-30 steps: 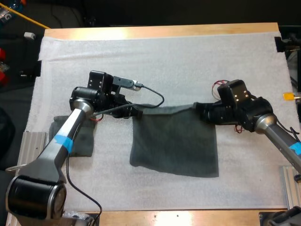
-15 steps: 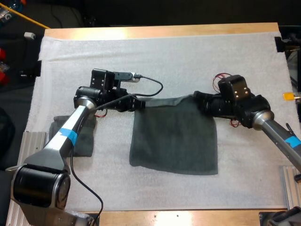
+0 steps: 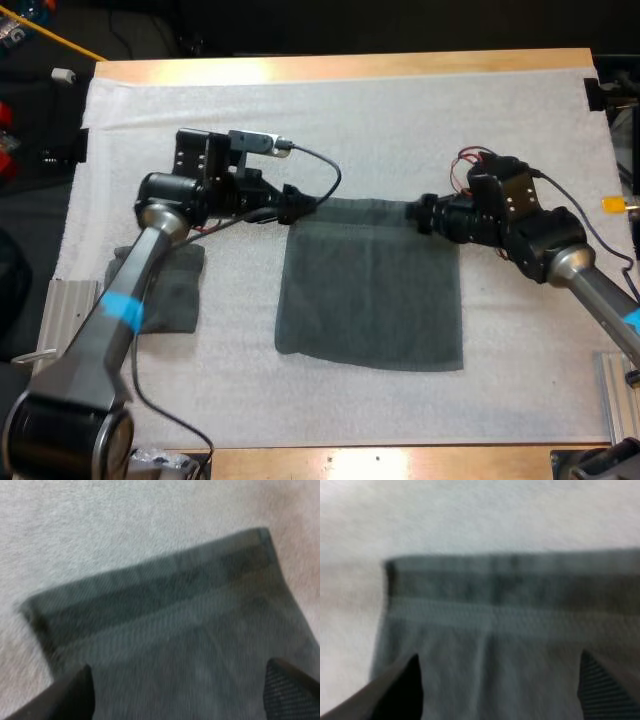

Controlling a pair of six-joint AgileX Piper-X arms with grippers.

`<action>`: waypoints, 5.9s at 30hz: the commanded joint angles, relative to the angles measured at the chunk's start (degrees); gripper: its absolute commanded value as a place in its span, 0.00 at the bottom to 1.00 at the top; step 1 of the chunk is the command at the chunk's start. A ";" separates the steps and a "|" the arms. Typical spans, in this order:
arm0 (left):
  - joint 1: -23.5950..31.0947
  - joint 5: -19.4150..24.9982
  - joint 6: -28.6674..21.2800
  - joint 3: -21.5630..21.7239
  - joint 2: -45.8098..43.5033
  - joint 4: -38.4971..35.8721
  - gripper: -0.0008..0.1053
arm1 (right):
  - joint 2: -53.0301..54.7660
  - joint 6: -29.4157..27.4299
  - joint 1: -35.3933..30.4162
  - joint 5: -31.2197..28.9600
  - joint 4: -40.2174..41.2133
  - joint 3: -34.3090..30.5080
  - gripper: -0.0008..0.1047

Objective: Pick towel from pile, fold and stack

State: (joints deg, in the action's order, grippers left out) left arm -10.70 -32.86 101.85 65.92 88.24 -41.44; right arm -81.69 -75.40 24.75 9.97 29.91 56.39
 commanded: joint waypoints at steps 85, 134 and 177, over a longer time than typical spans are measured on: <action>-0.26 5.55 -0.34 -30.76 -42.57 -24.00 0.61 | 15.44 28.73 10.27 2.58 -8.27 -37.22 0.42; -9.83 0.20 -5.50 -30.76 -22.71 -11.88 0.60 | 33.75 17.06 10.27 -3.70 15.39 -37.22 0.01; -13.99 -1.16 -4.43 -30.76 -9.85 -10.39 0.01 | 34.12 14.32 10.27 2.33 16.22 -36.23 0.01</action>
State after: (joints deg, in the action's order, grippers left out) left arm -24.56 -34.58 98.19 35.24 79.05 -50.90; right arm -47.93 -60.29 34.94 11.28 45.60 19.73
